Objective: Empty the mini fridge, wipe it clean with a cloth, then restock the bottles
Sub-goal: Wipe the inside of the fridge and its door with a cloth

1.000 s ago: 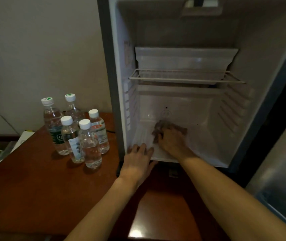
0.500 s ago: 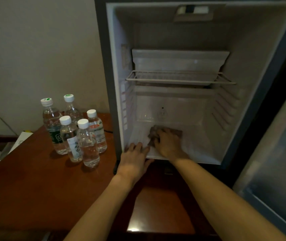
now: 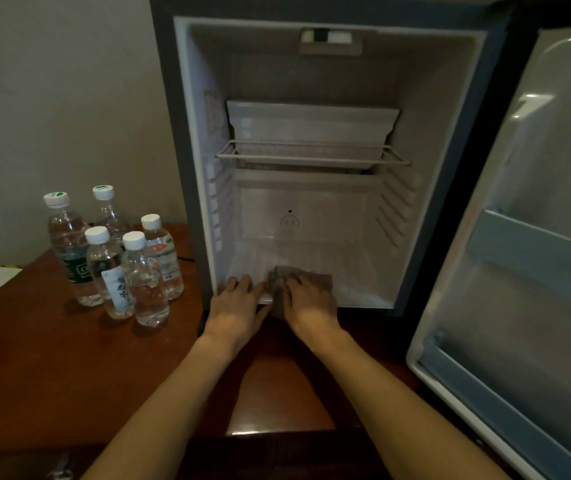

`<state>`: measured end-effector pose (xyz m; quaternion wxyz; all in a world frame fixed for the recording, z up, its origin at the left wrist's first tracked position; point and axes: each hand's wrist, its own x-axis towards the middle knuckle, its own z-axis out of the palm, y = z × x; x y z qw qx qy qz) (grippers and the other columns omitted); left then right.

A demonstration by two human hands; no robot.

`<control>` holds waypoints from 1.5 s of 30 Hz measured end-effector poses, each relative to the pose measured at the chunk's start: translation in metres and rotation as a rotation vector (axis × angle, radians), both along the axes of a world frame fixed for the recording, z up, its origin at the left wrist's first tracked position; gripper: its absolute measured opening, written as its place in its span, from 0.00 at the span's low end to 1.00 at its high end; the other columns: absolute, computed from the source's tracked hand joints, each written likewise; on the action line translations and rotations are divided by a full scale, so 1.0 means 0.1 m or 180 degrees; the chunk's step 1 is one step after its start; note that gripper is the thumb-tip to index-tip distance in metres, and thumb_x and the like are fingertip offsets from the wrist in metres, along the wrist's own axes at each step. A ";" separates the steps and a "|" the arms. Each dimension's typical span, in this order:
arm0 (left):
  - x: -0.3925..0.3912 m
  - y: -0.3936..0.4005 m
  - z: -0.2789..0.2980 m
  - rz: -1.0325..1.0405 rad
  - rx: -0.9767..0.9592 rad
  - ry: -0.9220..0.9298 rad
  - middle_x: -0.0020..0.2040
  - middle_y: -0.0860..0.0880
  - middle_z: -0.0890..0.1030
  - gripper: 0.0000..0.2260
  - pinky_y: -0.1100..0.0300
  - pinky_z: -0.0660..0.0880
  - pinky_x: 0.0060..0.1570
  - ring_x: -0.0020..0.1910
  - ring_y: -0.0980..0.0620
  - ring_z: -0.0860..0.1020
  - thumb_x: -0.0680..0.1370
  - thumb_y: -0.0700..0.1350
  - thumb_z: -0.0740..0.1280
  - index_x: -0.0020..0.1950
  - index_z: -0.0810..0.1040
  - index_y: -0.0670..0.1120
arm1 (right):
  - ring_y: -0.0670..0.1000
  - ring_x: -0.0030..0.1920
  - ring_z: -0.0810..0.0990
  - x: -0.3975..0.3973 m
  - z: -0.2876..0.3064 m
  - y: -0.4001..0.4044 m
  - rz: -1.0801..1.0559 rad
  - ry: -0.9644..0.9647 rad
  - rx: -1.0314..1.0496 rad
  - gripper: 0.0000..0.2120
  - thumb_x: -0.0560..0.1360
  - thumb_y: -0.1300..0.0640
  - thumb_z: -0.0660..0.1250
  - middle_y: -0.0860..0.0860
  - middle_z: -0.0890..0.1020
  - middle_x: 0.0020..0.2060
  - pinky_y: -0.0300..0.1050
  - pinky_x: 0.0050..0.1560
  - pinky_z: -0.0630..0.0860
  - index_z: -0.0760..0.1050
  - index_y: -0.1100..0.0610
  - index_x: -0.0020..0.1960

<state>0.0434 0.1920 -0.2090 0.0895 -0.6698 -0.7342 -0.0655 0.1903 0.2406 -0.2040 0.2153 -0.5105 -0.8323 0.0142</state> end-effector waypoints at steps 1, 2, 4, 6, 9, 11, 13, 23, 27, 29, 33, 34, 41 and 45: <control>0.00 0.00 -0.01 -0.0002 0.0024 -0.0011 0.65 0.48 0.71 0.22 0.50 0.76 0.49 0.65 0.45 0.70 0.82 0.59 0.60 0.75 0.67 0.55 | 0.60 0.62 0.76 -0.03 0.05 0.08 -0.0026 -0.0051 -0.0111 0.17 0.82 0.50 0.57 0.56 0.77 0.64 0.50 0.62 0.71 0.76 0.55 0.65; -0.01 0.00 -0.02 0.0000 0.0055 -0.0027 0.64 0.48 0.71 0.23 0.51 0.76 0.47 0.65 0.45 0.70 0.82 0.60 0.60 0.76 0.67 0.55 | 0.59 0.64 0.74 -0.05 0.08 0.17 -0.0046 -0.0094 -0.0164 0.18 0.82 0.50 0.56 0.55 0.76 0.66 0.49 0.63 0.69 0.74 0.54 0.67; -0.01 0.01 -0.05 0.0009 0.0082 -0.0032 0.65 0.49 0.71 0.23 0.51 0.76 0.46 0.65 0.45 0.69 0.83 0.61 0.58 0.76 0.66 0.54 | 0.57 0.65 0.74 -0.10 0.10 0.37 0.0026 -0.0035 -0.0076 0.19 0.81 0.49 0.57 0.55 0.75 0.67 0.46 0.61 0.69 0.74 0.54 0.68; -0.02 0.02 -0.06 0.0012 0.0075 -0.0010 0.67 0.49 0.69 0.24 0.51 0.75 0.48 0.67 0.46 0.67 0.83 0.62 0.56 0.77 0.64 0.55 | 0.56 0.64 0.75 -0.16 0.12 0.57 0.0162 0.0035 -0.0095 0.18 0.80 0.49 0.60 0.54 0.76 0.67 0.45 0.61 0.69 0.75 0.54 0.67; -0.03 0.02 -0.05 0.0009 0.0098 0.0002 0.69 0.50 0.67 0.24 0.51 0.74 0.51 0.68 0.46 0.66 0.83 0.62 0.55 0.77 0.62 0.55 | 0.56 0.59 0.79 -0.26 0.17 0.86 0.0128 0.0183 -0.0170 0.18 0.77 0.46 0.63 0.53 0.79 0.63 0.46 0.59 0.74 0.78 0.52 0.63; -0.03 0.02 -0.03 -0.0010 0.0091 -0.0002 0.69 0.49 0.67 0.24 0.50 0.73 0.56 0.68 0.46 0.66 0.83 0.62 0.54 0.77 0.61 0.55 | 0.55 0.58 0.79 -0.31 0.23 0.98 0.0093 0.0200 -0.0227 0.17 0.76 0.47 0.65 0.52 0.80 0.62 0.40 0.57 0.72 0.78 0.52 0.63; -0.03 0.03 0.00 -0.0025 0.0056 0.0011 0.69 0.49 0.67 0.24 0.48 0.72 0.59 0.68 0.45 0.65 0.84 0.62 0.54 0.78 0.61 0.54 | 0.53 0.59 0.79 -0.34 0.26 1.04 0.0148 0.0278 -0.0343 0.16 0.77 0.52 0.67 0.52 0.80 0.62 0.28 0.50 0.64 0.77 0.54 0.64; -0.04 0.06 -0.01 -0.0061 0.0031 -0.0070 0.70 0.50 0.67 0.25 0.49 0.73 0.59 0.69 0.46 0.66 0.83 0.62 0.55 0.78 0.62 0.55 | 0.59 0.61 0.76 -0.13 0.11 0.54 0.0217 0.0179 -0.0142 0.24 0.78 0.45 0.54 0.57 0.77 0.63 0.46 0.59 0.70 0.78 0.58 0.62; -0.01 0.05 -0.03 -0.0098 0.0124 -0.0212 0.67 0.49 0.70 0.23 0.49 0.74 0.57 0.67 0.45 0.68 0.82 0.60 0.59 0.76 0.66 0.55 | 0.60 0.60 0.76 -0.02 0.08 0.15 0.0097 0.0047 -0.0036 0.16 0.82 0.52 0.56 0.57 0.77 0.62 0.48 0.58 0.72 0.77 0.56 0.62; -0.01 0.03 -0.04 -0.0100 0.0183 -0.0284 0.63 0.48 0.73 0.21 0.49 0.77 0.51 0.64 0.44 0.71 0.80 0.57 0.64 0.72 0.71 0.55 | 0.60 0.49 0.81 0.04 0.02 -0.03 0.0084 0.0041 0.0214 0.12 0.77 0.52 0.61 0.56 0.82 0.49 0.49 0.51 0.77 0.81 0.55 0.49; -0.06 0.03 -0.13 -0.0177 0.0321 -0.0265 0.55 0.48 0.77 0.18 0.49 0.80 0.39 0.55 0.42 0.78 0.73 0.53 0.74 0.62 0.79 0.53 | 0.54 0.37 0.81 0.15 -0.13 -0.23 0.0068 -0.0020 0.0431 0.05 0.66 0.51 0.74 0.51 0.82 0.40 0.43 0.38 0.79 0.80 0.50 0.39; -0.07 0.03 -0.15 -0.0184 0.0319 -0.0225 0.52 0.48 0.78 0.19 0.49 0.80 0.36 0.52 0.42 0.79 0.71 0.53 0.76 0.60 0.80 0.53 | 0.53 0.37 0.81 0.15 -0.11 -0.26 0.0036 -0.0024 0.0362 0.07 0.64 0.51 0.76 0.50 0.83 0.40 0.42 0.38 0.79 0.80 0.50 0.39; -0.06 0.07 -0.15 -0.0105 0.0203 -0.0176 0.51 0.50 0.78 0.21 0.52 0.79 0.34 0.49 0.45 0.79 0.70 0.57 0.77 0.62 0.81 0.53 | 0.59 0.61 0.77 -0.01 0.01 0.10 0.0079 0.0114 0.0048 0.13 0.80 0.51 0.60 0.57 0.80 0.60 0.51 0.65 0.71 0.79 0.55 0.58; -0.07 0.06 -0.14 -0.0199 0.0203 -0.0162 0.53 0.51 0.77 0.21 0.52 0.79 0.37 0.52 0.47 0.78 0.73 0.61 0.73 0.63 0.79 0.54 | 0.61 0.62 0.75 -0.10 0.04 0.39 0.0026 0.0107 0.0055 0.27 0.76 0.45 0.47 0.57 0.78 0.61 0.55 0.68 0.68 0.79 0.56 0.60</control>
